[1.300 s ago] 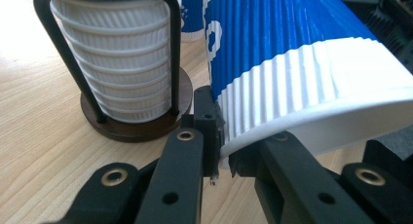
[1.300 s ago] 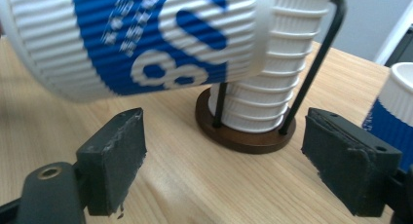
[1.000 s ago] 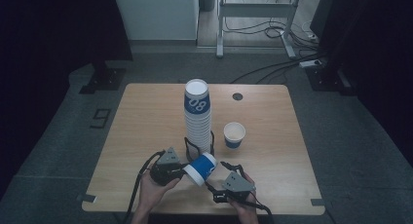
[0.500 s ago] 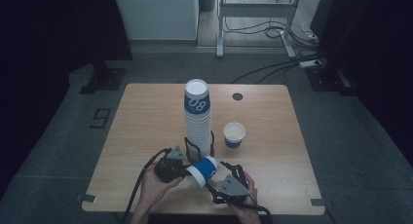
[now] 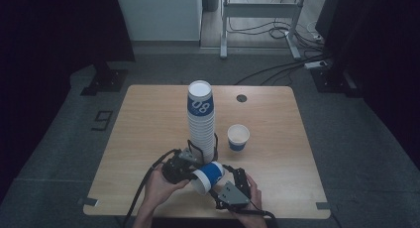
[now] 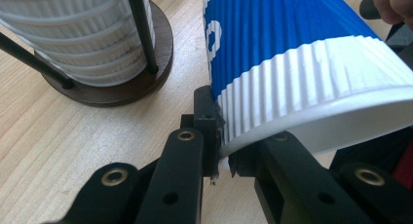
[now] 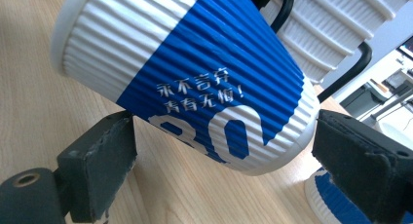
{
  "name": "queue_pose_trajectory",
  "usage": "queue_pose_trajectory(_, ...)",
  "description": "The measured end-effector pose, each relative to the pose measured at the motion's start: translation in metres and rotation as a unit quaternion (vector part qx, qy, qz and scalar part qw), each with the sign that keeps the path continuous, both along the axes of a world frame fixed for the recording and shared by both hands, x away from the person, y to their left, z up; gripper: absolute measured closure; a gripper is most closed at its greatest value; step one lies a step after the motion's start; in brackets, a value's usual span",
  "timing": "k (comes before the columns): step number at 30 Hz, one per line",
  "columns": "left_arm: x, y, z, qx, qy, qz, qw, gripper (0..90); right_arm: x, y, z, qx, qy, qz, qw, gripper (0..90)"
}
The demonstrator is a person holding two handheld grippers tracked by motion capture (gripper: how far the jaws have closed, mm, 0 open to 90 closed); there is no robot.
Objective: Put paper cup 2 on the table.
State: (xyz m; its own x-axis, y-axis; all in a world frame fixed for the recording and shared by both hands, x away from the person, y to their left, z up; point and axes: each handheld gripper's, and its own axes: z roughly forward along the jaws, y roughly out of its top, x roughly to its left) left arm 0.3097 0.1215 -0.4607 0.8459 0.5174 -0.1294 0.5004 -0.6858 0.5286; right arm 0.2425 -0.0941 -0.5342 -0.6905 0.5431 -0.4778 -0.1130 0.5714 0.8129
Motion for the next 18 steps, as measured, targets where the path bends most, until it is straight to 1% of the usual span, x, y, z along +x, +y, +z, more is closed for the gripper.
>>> queue_pose_trajectory(1,0.001,-0.001,0.000,0.008,0.007,-0.005,0.9999,83.5,0.000,0.000,0.000,-0.002,0.000,0.001,1.0000,8.2)
queue_pose_trajectory(2,0.002,-0.003,0.000,0.017,0.019,-0.014,0.9996,83.5,-0.001,0.001,0.001,-0.009,-0.004,0.007,0.9999,6.3)
queue_pose_trajectory(3,0.002,-0.003,-0.001,0.020,0.018,-0.018,0.9994,83.5,-0.001,0.003,0.000,-0.016,-0.002,0.014,0.9998,2.3)
queue_pose_trajectory(4,0.001,-0.005,0.000,0.019,0.009,-0.015,0.9997,83.5,-0.001,0.004,0.001,-0.020,-0.004,0.015,0.9997,1.7)
queue_pose_trajectory(5,0.000,-0.005,0.000,0.019,0.007,-0.012,0.9997,83.6,-0.002,0.006,0.000,-0.017,-0.011,0.021,0.9996,1.6)
queue_pose_trajectory(6,0.000,-0.007,0.000,0.022,0.008,-0.012,0.9997,83.6,-0.002,0.008,0.000,-0.015,-0.010,0.022,0.9996,0.0)
queue_pose_trajectory(9,0.001,-0.008,-0.001,0.020,0.009,-0.009,0.9997,83.6,-0.001,0.010,0.002,-0.023,-0.009,0.041,0.9989,0.0)
queue_pose_trajectory(11,0.001,-0.008,-0.003,0.018,0.011,-0.010,0.9997,83.8,-0.002,0.013,0.002,-0.021,-0.009,0.050,0.9985,0.0)
queue_pose_trajectory(14,0.000,-0.011,-0.004,0.002,0.015,-0.011,0.9998,84.2,-0.003,0.017,0.002,-0.022,-0.007,0.059,0.9980,0.0)
queue_pose_trajectory(15,0.000,-0.011,-0.004,-0.002,0.016,-0.012,0.9998,84.3,-0.003,0.019,0.002,-0.019,-0.003,0.062,0.9979,0.0)
queue_pose_trajectory(16,0.000,-0.013,-0.004,-0.008,0.017,-0.014,0.9997,84.5,-0.002,0.020,0.002,-0.017,-0.004,0.063,0.9979,0.3)
queue_pose_trajectory(18,-0.001,-0.014,-0.004,-0.011,0.015,-0.015,0.9997,84.8,-0.002,0.024,0.002,-0.017,0.001,0.064,0.9978,2.8)
